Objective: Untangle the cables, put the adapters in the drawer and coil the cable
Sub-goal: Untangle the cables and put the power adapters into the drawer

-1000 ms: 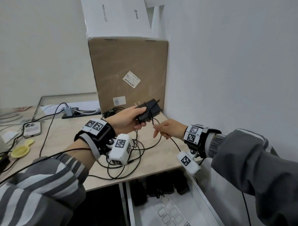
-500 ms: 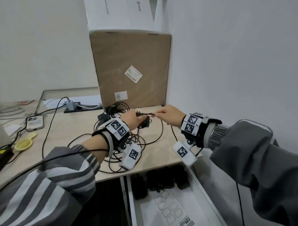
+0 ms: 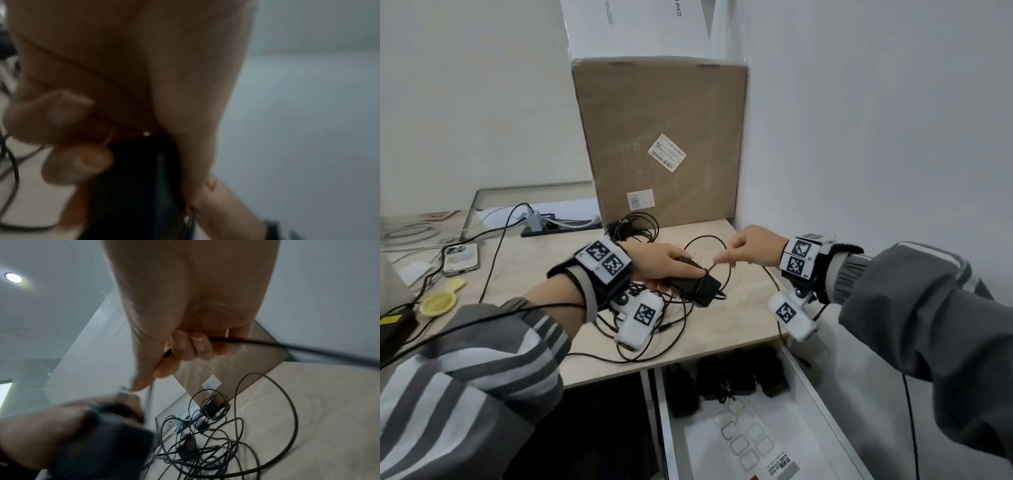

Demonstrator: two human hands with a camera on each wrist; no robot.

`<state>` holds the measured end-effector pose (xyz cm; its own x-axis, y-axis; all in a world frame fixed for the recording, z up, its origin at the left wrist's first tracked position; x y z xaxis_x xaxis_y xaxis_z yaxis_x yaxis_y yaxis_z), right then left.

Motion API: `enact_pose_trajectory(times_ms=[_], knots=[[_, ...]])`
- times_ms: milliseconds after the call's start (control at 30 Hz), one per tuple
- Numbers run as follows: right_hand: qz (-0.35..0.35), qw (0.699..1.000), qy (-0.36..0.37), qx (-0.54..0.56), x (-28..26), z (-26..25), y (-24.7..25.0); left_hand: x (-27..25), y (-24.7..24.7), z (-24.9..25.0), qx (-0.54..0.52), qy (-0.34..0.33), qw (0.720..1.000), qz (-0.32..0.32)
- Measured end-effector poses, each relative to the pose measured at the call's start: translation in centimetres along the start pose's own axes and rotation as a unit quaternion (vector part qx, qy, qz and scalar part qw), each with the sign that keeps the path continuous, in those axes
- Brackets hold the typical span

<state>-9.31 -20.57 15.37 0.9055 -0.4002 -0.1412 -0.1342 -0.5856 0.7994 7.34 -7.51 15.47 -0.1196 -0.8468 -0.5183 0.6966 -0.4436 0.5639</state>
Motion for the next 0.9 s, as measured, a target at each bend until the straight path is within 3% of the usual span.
enact_pose_trajectory(times_ms=[67, 100, 167, 200, 233, 300, 333, 367, 400, 467, 500, 533, 567, 633, 700, 733, 767, 833, 867, 900], knots=[[0.033, 0.999, 0.012, 0.016, 0.2, -0.8, -0.3, 0.8, 0.7, -0.6, 0.128, 0.098, 0.974, 0.159], [0.045, 0.998, 0.022, 0.044, 0.4, -1.3, -0.9, 1.5, 1.0, -1.0, 0.123, 0.096, 0.955, 0.253], [0.059, 0.991, 0.043, 0.113, 0.9, -2.1, -2.5, 2.8, 1.0, -1.4, -0.015, 0.011, 0.915, 0.404], [0.060, 0.986, 0.056, 0.146, 1.2, -2.1, -3.2, 3.2, 1.1, -1.2, -0.128, -0.064, 0.894, 0.426], [0.060, 0.981, 0.071, 0.173, 1.4, -2.1, -3.8, 3.5, 1.3, -1.0, -0.259, -0.152, 0.861, 0.411], [0.047, 0.976, 0.086, 0.196, 1.4, -1.4, -4.1, 3.0, 1.4, -0.1, -0.475, -0.284, 0.782, 0.289], [0.039, 0.978, 0.082, 0.189, 1.4, -0.9, -3.8, 2.2, 1.5, 0.2, -0.517, -0.299, 0.774, 0.210], [0.029, 0.982, 0.075, 0.170, 1.3, -0.5, -3.3, 1.4, 1.5, 0.4, -0.503, -0.285, 0.804, 0.139], [0.018, 0.989, 0.062, 0.134, 1.1, -0.1, -2.7, 0.5, 1.1, 0.5, -0.446, -0.254, 0.855, 0.074], [-0.013, 0.997, 0.033, 0.062, 0.9, 0.3, -1.6, -0.8, 0.0, 0.5, -0.246, -0.151, 0.956, -0.046], [-0.028, 0.999, 0.020, 0.035, 0.7, 0.2, -1.3, -0.8, -0.3, 0.2, -0.148, -0.079, 0.983, -0.073], [-0.034, 0.999, 0.010, 0.010, 0.7, 0.0, -1.1, -0.6, -0.3, 0.0, -0.057, -0.006, 0.997, -0.060], [-0.026, 1.000, 0.006, -0.003, 0.7, -0.4, -1.0, -0.1, 0.0, -0.2, 0.026, 0.058, 0.998, -0.004], [0.026, 0.999, 0.011, 0.031, 0.9, -1.0, -1.1, 1.4, 1.3, -1.2, 0.116, 0.118, 0.963, 0.214], [0.062, 0.989, 0.035, 0.132, 1.1, -1.4, -1.7, 2.3, 2.2, -1.8, -0.024, 0.031, 0.913, 0.407], [0.060, 0.983, 0.052, 0.165, 1.1, -1.5, -2.1, 2.7, 2.2, -1.7, -0.148, -0.052, 0.891, 0.426], [0.051, 0.980, 0.069, 0.180, 1.1, -1.5, -2.5, 2.9, 2.2, -1.4, -0.279, -0.147, 0.861, 0.399], [0.043, 0.978, 0.087, 0.182, 0.9, -1.4, -2.7, 2.5, 1.4, -0.3, -0.470, -0.270, 0.807, 0.234], [0.036, 0.980, 0.087, 0.175, 0.6, -1.3, -2.4, 1.9, 0.9, 0.1, -0.503, -0.275, 0.807, 0.141], [0.021, 0.984, 0.084, 0.157, 0.4, -1.2, -2.1, 1.2, 0.4, 0.4, -0.483, -0.256, 0.835, 0.066]])
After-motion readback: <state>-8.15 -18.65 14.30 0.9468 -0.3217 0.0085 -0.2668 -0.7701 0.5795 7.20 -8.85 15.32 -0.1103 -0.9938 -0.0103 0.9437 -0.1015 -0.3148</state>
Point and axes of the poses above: each hand's wrist, its own x-axis towards the middle knuckle, its own y-axis out of the back of the hand, z = x × y, the point moved 1 cm from there along x, towards the middle knuckle, and after that the axes turned 15 degrees about -z, right-handed, at the moved point
